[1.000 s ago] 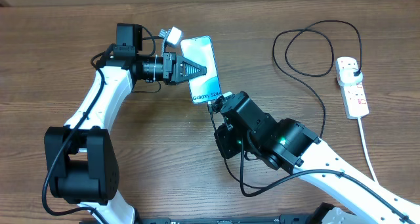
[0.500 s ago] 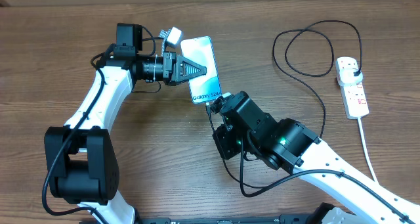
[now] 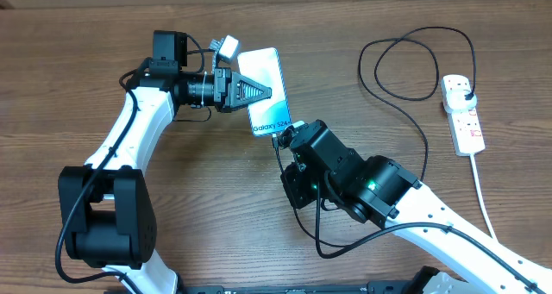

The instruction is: Plug charger to phone and switch on socket

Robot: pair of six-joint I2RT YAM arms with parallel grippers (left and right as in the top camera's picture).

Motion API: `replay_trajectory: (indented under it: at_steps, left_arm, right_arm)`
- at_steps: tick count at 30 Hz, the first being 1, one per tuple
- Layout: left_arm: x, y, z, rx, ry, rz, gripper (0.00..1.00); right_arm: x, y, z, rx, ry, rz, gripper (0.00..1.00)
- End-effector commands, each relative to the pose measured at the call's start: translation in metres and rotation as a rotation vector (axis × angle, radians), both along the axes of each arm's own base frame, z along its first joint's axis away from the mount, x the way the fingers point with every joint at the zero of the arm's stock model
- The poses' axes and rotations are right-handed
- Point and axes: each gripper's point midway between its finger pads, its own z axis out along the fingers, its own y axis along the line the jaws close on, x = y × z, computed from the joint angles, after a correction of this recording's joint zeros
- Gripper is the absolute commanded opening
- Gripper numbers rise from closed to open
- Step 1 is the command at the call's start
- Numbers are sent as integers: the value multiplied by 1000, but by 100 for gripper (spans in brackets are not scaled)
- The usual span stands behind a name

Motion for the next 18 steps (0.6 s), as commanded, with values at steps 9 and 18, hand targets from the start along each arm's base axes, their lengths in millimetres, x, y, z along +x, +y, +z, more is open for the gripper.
replay_trajectory:
  at_steps: [9,18]
  left_arm:
    - [-3,1,19,-47,-36,-25,4]
    - [-2,1,18,-41,-36,-21,4]
  right_arm:
    - [6,4,2,11,-31,-2,4]
    - [0,12,5,53,-4,29,4]
